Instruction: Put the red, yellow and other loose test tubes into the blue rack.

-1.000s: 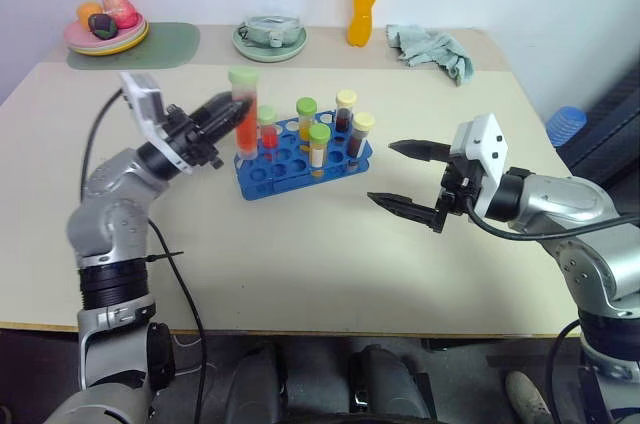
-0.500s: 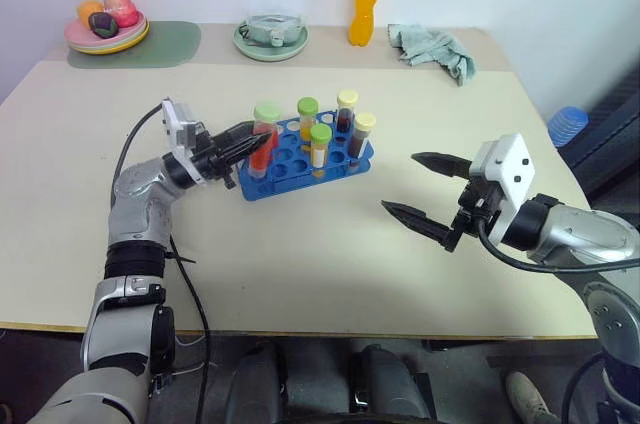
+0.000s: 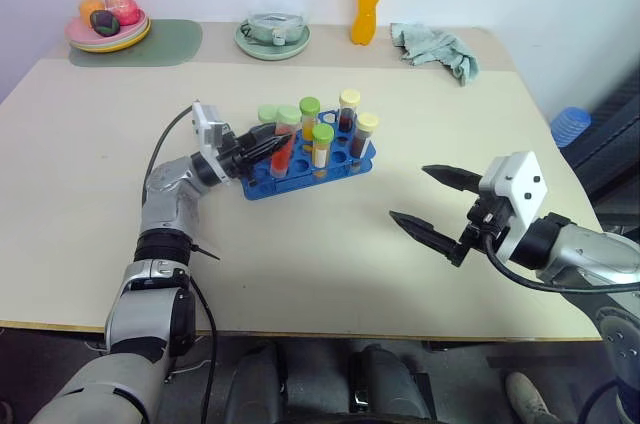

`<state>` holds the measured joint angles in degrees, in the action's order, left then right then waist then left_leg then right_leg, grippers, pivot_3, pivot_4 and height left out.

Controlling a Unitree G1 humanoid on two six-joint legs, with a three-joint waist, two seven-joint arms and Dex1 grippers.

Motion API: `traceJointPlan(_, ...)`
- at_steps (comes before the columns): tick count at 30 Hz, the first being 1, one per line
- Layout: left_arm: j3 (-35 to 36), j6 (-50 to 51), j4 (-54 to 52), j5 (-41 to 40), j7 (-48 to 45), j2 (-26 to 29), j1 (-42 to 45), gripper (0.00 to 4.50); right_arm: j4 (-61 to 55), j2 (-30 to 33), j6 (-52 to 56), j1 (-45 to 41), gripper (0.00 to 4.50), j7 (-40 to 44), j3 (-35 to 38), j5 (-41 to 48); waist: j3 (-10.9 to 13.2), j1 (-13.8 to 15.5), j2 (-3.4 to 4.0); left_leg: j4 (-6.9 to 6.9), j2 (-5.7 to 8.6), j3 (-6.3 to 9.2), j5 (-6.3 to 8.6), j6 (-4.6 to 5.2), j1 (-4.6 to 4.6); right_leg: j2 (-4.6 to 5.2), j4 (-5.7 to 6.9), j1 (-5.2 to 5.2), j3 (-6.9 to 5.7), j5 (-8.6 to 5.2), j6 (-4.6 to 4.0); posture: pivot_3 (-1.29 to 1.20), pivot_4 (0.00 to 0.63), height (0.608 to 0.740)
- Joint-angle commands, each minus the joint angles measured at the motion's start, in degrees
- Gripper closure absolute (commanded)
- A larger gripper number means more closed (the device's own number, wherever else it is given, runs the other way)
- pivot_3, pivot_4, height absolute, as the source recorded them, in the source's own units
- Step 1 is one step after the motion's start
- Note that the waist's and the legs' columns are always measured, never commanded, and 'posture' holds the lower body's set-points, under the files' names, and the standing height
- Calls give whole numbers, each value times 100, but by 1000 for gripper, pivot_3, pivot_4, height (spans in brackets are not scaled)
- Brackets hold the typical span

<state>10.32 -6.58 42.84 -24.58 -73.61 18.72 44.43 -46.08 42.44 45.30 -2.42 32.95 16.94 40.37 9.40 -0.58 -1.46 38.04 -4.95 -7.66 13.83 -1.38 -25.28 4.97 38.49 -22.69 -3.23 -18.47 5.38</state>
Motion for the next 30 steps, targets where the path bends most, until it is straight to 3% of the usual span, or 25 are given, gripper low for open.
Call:
traceJointPlan(1,-37,-219,30,76,-14,-34,10,3572,-268,74,-132,89,0,-4,239,122,0,-1,0,0,0,0,0,0,0,0,0,0,0,0,0,0,150,740)
traceJointPlan(21,27,-914,-248,-30,266,-166,-852,3572,-62,172,-250,-221,0,-83,124,138,-12,-17,12,0,0,5,4,7,14,-1,-6,17,1,0,0,0,150,740)
traceJointPlan(30,13,-937,-4,-16,397,-285,-680,3572,23,192,-274,-370,0,-96,87,98,-21,-6,20,0,0,4,8,14,21,0,-13,28,1,0,0,0,150,740)
